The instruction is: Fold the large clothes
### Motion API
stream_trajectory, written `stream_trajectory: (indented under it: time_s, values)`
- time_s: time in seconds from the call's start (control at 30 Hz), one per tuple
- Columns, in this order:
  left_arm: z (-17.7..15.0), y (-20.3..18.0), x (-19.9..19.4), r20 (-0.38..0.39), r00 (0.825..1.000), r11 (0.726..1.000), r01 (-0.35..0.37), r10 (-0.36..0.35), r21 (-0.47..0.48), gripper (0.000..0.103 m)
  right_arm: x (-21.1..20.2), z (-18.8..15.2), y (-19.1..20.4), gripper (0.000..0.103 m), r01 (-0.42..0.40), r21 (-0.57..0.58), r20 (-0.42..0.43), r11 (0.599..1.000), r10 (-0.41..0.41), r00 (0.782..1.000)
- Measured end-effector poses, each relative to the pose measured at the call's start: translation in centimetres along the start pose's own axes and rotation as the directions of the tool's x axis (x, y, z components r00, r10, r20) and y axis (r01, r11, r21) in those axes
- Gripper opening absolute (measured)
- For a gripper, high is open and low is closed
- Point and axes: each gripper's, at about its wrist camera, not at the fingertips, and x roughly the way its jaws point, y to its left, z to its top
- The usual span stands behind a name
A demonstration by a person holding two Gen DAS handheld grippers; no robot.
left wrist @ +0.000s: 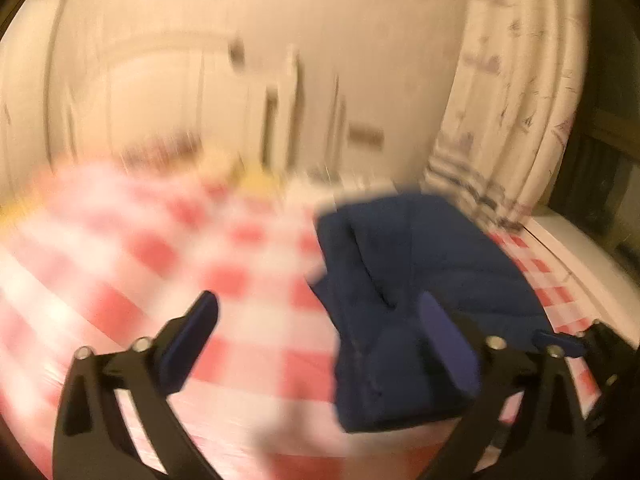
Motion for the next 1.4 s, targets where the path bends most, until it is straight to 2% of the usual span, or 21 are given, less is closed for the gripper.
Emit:
stream_trajectory:
  time_s: [0.07, 0.1, 0.17, 0.2, 0.3, 0.37, 0.4, 0.5, 0.6, 0.8, 0.9, 1.4]
  values:
    - [1.6, -0.8, -5.1, 0.142, 0.987, 0.994, -0.085, 0.075, 0.066, 0.101, -2.9, -0.3, -1.5, 0.09, -0.083, 0.065, 0.054, 0.994, 0.08, 0.995]
    - [2.1, -1.1, -6.5, 0.175, 0.981, 0.992, -0.101, 0.087, 0.074, 0.101, -5.4, -0.6, -2.8, 0.09, -0.128, 0.115, 0.116, 0.985, 0.115, 0.987]
    - [3.3, -1.9, -10.4, 0.25, 0.963, 0.988, -0.125, 0.099, 0.088, 0.101, -9.2, -0.8, -4.3, 0.093, -0.149, 0.175, 0.206, 0.973, 0.112, 0.972]
    - [3.9, -2.6, -11.5, 0.265, 0.96, 0.988, -0.124, 0.095, 0.095, 0.101, -11.7, -0.9, -5.4, 0.093, -0.143, 0.208, 0.258, 0.968, 0.087, 0.962]
    - [3.8, -4.7, -14.8, 0.27, 0.957, 0.982, -0.146, 0.11, 0.117, 0.101, -16.1, -0.3, -6.7, 0.096, -0.116, 0.267, 0.331, 0.957, 0.022, 0.943]
    - [3.4, -6.4, -15.6, 0.278, 0.956, 0.98, -0.134, 0.09, 0.147, 0.101, -18.5, -0.4, -7.3, 0.097, -0.106, 0.299, 0.366, 0.948, -0.011, 0.93]
    - [2.9, -7.3, -15.9, 0.266, 0.962, 0.98, -0.115, 0.068, 0.165, 0.101, -19.1, -0.4, -7.4, 0.097, -0.103, 0.303, 0.372, 0.947, -0.019, 0.928]
    - [1.5, -9.0, -15.9, 0.229, 0.973, 0.976, -0.059, 0.009, 0.209, 0.101, -19.9, -1.2, -6.3, 0.097, -0.054, 0.296, 0.348, 0.954, -0.055, 0.936]
    - [0.1, -10.4, -14.8, 0.181, 0.983, 0.971, -0.032, -0.012, 0.239, 0.101, -19.1, -1.6, -5.7, 0.097, 0.008, 0.285, 0.306, 0.959, -0.099, 0.947]
    - [-0.7, -10.5, -13.4, 0.136, 0.99, 0.981, -0.006, -0.021, 0.194, 0.101, -17.0, -3.6, -4.5, 0.097, 0.059, 0.294, 0.232, 0.954, -0.131, 0.964]
    - [-0.8, -9.9, -13.2, 0.123, 0.992, 0.985, -0.009, -0.012, 0.174, 0.101, -16.1, -3.9, -3.8, 0.097, 0.053, 0.283, 0.217, 0.958, -0.118, 0.969]
    - [-1.0, -8.6, -13.1, 0.112, 0.994, 0.987, -0.017, -0.001, 0.16, 0.101, -16.9, -3.7, -3.5, 0.097, 0.044, 0.281, 0.258, 0.959, -0.12, 0.959]
